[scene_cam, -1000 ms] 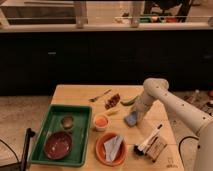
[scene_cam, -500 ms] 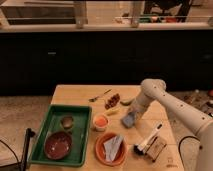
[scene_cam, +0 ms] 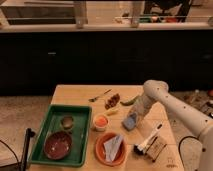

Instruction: Wipe table surface with sponge

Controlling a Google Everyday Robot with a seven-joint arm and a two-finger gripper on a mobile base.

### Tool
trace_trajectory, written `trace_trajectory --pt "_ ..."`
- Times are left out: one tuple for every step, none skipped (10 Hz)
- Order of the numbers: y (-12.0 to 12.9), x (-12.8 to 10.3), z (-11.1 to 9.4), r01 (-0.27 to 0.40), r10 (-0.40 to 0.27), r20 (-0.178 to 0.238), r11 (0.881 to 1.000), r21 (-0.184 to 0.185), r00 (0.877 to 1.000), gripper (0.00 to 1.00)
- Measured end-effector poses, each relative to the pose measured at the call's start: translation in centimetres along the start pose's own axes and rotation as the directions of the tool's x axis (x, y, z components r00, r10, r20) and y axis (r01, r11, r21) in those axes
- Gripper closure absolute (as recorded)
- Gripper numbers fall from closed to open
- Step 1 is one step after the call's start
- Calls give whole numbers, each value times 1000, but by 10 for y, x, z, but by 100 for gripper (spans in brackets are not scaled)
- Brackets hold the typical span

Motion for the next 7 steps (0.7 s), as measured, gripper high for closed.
trace_trajectory --pt "4 0 0 5 -5 6 1000 -5 1000 100" --pt "9 0 0 10 -10 10 1000 -12 1000 100" --pt "13 1 0 12 -11 11 1000 -18 1000 100" --pt "17 4 0 10 -10 13 1000 -24 1000 100" --pt "19 6 0 8 -7 13 1000 -28 1000 100" --pt "23 11 0 -3 3 11 1000 -30 1000 100" --pt "24 14 0 -11 11 9 999 -31 1000 100"
